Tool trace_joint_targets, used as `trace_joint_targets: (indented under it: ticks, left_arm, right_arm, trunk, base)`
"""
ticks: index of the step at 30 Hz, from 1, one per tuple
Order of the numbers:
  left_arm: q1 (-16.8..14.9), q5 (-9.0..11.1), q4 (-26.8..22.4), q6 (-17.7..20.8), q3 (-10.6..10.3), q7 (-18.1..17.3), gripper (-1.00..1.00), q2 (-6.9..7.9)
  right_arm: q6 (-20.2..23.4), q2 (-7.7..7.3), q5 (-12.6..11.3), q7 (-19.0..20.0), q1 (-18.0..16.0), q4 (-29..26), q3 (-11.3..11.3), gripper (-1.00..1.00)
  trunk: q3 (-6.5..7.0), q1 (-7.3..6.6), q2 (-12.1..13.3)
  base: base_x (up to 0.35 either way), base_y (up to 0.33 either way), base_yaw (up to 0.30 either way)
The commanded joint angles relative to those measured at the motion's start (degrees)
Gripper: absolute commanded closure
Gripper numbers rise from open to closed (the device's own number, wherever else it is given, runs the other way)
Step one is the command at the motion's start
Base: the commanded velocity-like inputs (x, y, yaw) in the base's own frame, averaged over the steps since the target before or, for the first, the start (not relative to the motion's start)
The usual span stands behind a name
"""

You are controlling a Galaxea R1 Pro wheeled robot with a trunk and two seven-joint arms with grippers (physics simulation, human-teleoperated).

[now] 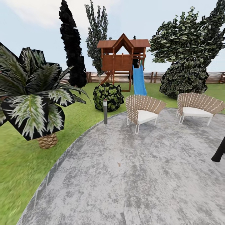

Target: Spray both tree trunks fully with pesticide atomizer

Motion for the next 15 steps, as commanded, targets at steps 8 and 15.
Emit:
trace_joint_targets:
  ticks: [8,15]
  left_arm:
    - [0.0,0.0,0.0,0.0,0.0,0.0,-1.0,0.12]
    - [0.0,0.0,0.0,0.0,0.0,0.0,-1.0,0.13]
  right_arm:
    - [0.0,1.2,0.0,0.0,0.0,0.2,0.0,-1.0]
    - [0.0,1.43,0.0,0.0,0.0,0.2,0.0,-1.0]
  trunk:
    - [0.0,0.0,0.0]
    - [0.0,0.0,0.0]
  base:
    - [0.0,0.0,-0.3]
    - [0.0,0.0,-0.3]
